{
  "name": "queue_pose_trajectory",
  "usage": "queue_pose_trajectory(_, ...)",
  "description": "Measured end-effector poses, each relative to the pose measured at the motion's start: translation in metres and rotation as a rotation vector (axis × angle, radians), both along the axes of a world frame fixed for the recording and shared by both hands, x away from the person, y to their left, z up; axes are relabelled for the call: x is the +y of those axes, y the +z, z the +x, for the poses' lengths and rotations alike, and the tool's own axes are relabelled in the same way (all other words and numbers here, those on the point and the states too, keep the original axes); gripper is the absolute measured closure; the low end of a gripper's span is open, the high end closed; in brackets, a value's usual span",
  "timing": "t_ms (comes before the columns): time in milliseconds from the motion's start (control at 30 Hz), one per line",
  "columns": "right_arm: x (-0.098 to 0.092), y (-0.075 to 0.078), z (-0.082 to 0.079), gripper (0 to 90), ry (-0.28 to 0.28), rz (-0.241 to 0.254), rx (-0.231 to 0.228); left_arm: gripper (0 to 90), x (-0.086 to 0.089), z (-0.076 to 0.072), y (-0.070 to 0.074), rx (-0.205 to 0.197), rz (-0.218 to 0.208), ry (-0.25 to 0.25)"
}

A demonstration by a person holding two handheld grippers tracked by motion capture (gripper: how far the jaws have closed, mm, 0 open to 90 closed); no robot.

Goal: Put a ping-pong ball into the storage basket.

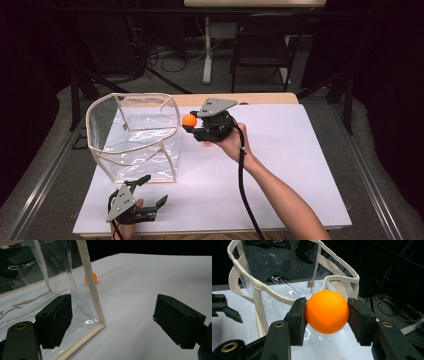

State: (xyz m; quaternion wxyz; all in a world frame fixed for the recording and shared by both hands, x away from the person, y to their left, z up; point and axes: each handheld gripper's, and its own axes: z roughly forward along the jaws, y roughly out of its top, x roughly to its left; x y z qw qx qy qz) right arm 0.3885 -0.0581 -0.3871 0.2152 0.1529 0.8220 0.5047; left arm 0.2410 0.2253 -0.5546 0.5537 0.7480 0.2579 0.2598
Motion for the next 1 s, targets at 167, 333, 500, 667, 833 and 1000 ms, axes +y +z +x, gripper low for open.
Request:
queue_pose_trajectory(167, 0.002, 0.003, 0.001, 51.3, 0.0, -0.002, -0.006, 15.7, 0.0, 0.0, 0.0, -0.001, 0.0, -0.002)
queue_pose_trajectory(333, 0.004, 0.007, 0.003, 51.3, 0.001, 0.002, -0.011, 15.7, 0.0, 0.0, 0.0, -0.001, 0.0, 0.0)
queue_pose_trajectory(500, 0.007, 0.01, 0.004, 51.3, 0.004, -0.004, -0.019, 15.7, 0.0, 0.0, 0.0, -0.002, 0.0, -0.001)
queue_pose_trajectory(667, 0.01, 0.013, 0.006, 51.3, 0.004, 0.0, -0.022, 15.7, 0.0, 0.0, 0.0, -0.001, 0.0, -0.001)
queue_pose_trajectory(833, 0.012, 0.015, 0.008, 51.3, 0.004, 0.003, -0.019, 15.7, 0.0, 0.0, 0.0, 0.0, 0.0, 0.0)
queue_pose_trajectory(1000, 0.016, 0.017, 0.011, 51.3, 0.006, 0.007, -0.02, 15.7, 0.0, 0.0, 0.0, -0.001, 0.0, -0.001)
